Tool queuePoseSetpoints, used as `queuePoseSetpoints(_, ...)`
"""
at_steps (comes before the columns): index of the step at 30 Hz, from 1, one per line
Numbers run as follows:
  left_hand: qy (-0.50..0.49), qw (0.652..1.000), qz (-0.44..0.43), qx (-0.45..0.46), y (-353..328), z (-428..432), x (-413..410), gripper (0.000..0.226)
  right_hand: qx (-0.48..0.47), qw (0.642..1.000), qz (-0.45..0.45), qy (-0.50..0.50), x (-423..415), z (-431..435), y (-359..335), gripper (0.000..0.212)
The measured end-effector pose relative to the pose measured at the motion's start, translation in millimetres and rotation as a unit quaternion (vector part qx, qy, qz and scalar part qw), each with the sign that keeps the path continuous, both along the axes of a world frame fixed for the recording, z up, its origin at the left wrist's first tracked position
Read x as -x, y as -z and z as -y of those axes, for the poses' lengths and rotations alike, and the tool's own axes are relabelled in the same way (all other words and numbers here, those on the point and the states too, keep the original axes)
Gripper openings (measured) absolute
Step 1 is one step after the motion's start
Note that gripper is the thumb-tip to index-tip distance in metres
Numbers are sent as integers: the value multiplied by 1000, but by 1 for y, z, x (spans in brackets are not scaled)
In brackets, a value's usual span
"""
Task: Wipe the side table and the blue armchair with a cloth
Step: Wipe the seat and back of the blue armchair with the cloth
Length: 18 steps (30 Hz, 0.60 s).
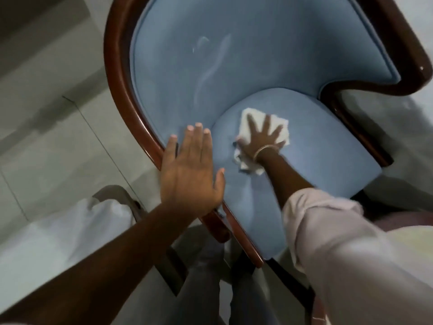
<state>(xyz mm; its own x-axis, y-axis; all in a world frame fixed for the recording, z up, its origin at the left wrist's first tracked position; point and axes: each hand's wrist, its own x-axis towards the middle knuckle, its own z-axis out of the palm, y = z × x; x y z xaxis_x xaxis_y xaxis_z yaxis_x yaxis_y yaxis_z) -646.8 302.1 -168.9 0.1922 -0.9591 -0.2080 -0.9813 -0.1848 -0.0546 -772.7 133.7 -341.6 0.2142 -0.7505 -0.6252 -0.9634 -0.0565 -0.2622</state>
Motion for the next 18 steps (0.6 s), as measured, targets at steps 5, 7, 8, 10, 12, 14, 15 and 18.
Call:
queuePoseSetpoints(5, 60, 997, -13, -44, -11, 11, -23, 84, 62, 977, -10, -205, 9, -129, -3, 75)
queuePoseSetpoints(7, 79, 996, -12, -34, -18, 26, -51, 85, 61, 979, -9, -197, 52, -147, -4, 70)
queuePoseSetpoints(8, 85, 996, -7, -27, -22, 36, -67, 85, 59, 986, -15, -153, 71, -143, -4, 68)
queuePoseSetpoints(10, 100, 995, 8, -17, -28, 58, -97, 85, 73, 997, -31, -4, 95, -116, -2, 67)
queuePoseSetpoints(12, 118, 993, 8, -7, -29, 75, -117, 86, 81, 984, -53, 146, 97, -67, 4, 68)
queuePoseSetpoints(14, 141, 990, -1, 10, -26, 79, -126, 86, 88, 958, -51, 267, 82, 0, 7, 71)
queuePoseSetpoints(15, 147, 989, -1, 20, -23, 78, -127, 87, 77, 947, -48, 308, 71, 35, 8, 72)
queuePoseSetpoints(18, 145, 988, 4, 50, -17, 74, -127, 90, 57, 960, -58, 269, 21, 96, 13, 76)
